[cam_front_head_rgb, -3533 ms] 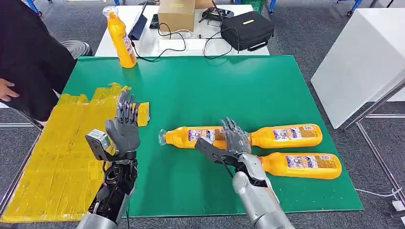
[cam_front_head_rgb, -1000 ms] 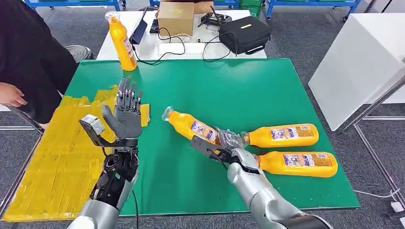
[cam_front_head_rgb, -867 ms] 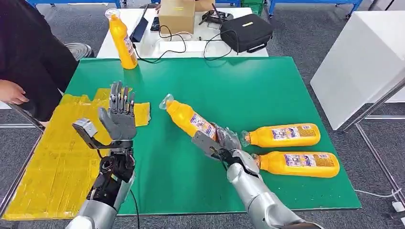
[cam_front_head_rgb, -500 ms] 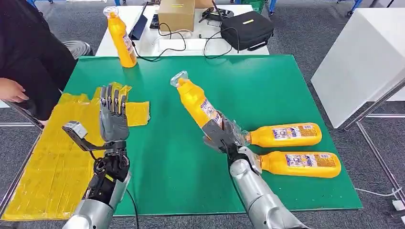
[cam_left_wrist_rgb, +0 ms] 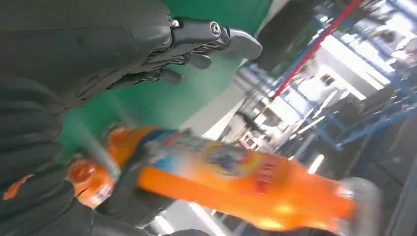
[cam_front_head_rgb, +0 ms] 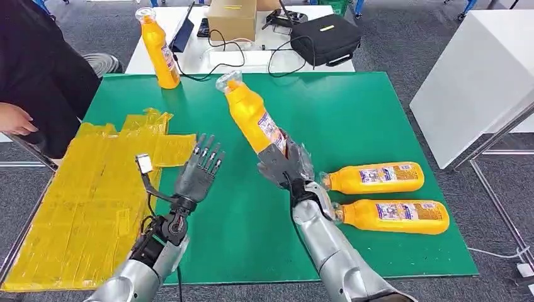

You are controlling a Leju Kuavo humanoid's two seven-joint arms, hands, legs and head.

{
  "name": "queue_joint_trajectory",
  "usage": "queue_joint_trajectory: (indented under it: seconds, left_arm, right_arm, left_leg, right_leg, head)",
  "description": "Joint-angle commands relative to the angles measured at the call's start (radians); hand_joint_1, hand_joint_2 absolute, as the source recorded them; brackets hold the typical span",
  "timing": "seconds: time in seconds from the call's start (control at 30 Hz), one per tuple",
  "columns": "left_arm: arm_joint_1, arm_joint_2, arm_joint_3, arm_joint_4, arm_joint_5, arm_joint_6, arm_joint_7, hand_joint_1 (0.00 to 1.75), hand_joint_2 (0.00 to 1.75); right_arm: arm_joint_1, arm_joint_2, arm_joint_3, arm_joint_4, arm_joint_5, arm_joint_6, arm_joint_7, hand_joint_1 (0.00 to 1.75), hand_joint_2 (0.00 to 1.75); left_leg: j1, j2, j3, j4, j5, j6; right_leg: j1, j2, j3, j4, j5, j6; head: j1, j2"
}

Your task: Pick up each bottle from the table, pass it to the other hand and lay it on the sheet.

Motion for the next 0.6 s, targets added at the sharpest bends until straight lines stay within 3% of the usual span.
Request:
queue_joint_trajectory:
  seconds: [0.03, 0.27, 0.6]
  left_arm:
    - [-0.057, 0.01, -0.113, 0.138, 0.029, 0.004, 0.011, 0.0, 1.75]
    - [-0.056, 0.013, -0.119, 0.135, 0.041, 0.007, 0.01, 0.0, 1.75]
    - [-0.071, 0.054, -0.135, 0.088, 0.034, 0.134, -0.109, 0.0, 1.75]
  right_arm:
    - [-0.075, -0.016, 0.215, 0.072, -0.054, -0.031, 0.029, 1.75, 1.75]
    - [-0.081, -0.016, 0.238, 0.081, -0.075, -0.031, 0.032, 1.75, 1.75]
    - [-0.039, -0.016, 0.691, 0.145, -0.353, 0.035, 0.141, 1.75, 1.75]
  left_leg:
    - [0.0, -0.001, 0.001, 0.0, 0.0, 0.001]
    - [0.0, -0.001, 0.001, 0.0, -0.001, 0.001]
    - [0.001, 0.0, 0.004, -0.001, -0.002, 0.001]
  right_leg:
    - [0.001, -0.001, 0.001, 0.0, -0.001, -0.002]
    - [0.0, 0.0, 0.001, 0.0, -0.001, -0.002]
    - [0.001, 0.001, 0.003, 0.0, -0.001, -0.003]
  head:
    - [0.0, 0.0]
    - [0.0, 0.0]
    - [0.0, 0.0]
